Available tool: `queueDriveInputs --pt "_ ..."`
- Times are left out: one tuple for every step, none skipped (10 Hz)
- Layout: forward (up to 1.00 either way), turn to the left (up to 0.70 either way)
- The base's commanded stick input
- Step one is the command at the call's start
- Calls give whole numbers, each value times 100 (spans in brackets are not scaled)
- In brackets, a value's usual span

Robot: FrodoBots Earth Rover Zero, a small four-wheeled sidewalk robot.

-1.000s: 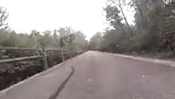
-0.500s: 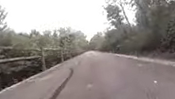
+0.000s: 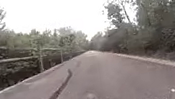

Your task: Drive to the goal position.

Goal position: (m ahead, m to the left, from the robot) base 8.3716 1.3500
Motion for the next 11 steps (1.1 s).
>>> queueDriveInputs --pt "70 0" --pt "70 0" --pt "70 0" --pt "70 0" --pt "70 0" --pt "70 -3" --pt "70 -5" --pt "70 -8" --pt "70 -11" --pt "70 -1" --pt "70 0"
